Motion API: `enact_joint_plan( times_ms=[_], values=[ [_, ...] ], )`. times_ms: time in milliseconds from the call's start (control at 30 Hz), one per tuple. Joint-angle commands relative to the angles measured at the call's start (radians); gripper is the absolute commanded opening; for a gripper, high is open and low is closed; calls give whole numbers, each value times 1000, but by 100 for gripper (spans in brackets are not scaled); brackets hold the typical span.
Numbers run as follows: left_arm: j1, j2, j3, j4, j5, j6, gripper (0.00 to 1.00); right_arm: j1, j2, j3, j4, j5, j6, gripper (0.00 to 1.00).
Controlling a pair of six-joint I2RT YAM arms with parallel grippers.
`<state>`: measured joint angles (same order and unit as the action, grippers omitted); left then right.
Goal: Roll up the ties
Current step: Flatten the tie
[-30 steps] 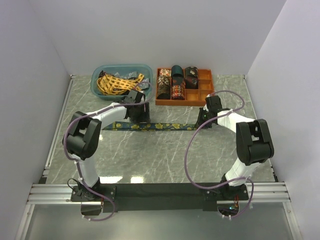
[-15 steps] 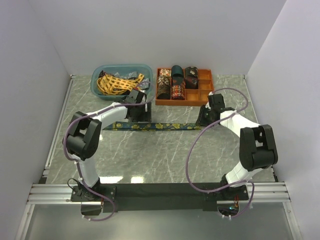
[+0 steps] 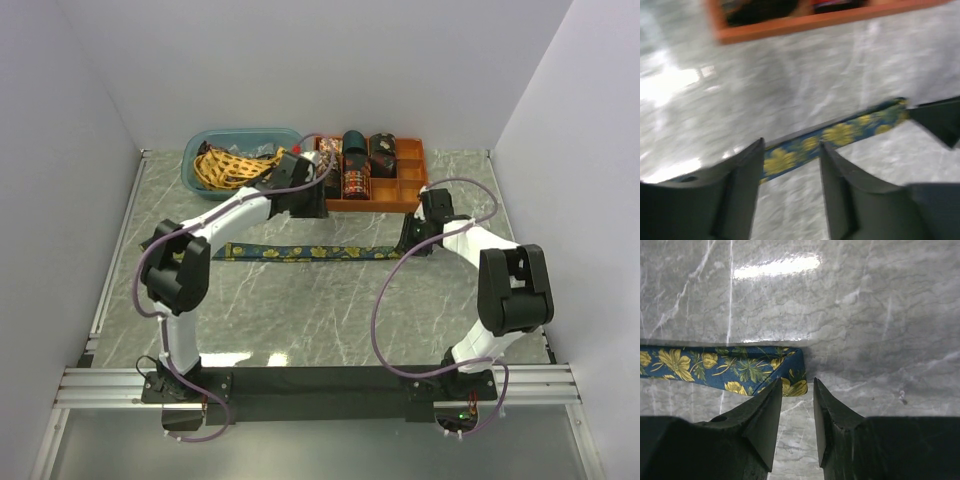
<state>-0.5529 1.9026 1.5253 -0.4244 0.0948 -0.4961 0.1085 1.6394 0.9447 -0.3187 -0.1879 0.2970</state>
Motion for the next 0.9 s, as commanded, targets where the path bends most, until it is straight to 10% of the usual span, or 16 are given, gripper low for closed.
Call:
enact_joint_plan(
  times_ms=[0, 867],
  values=[
    [-44, 59, 88, 19, 95, -41, 51, -3, 19, 46, 12, -39, -22, 38],
    [-203, 300, 236, 78, 244, -139, 28, -4, 92, 40, 21, -51, -41, 17]
  ],
)
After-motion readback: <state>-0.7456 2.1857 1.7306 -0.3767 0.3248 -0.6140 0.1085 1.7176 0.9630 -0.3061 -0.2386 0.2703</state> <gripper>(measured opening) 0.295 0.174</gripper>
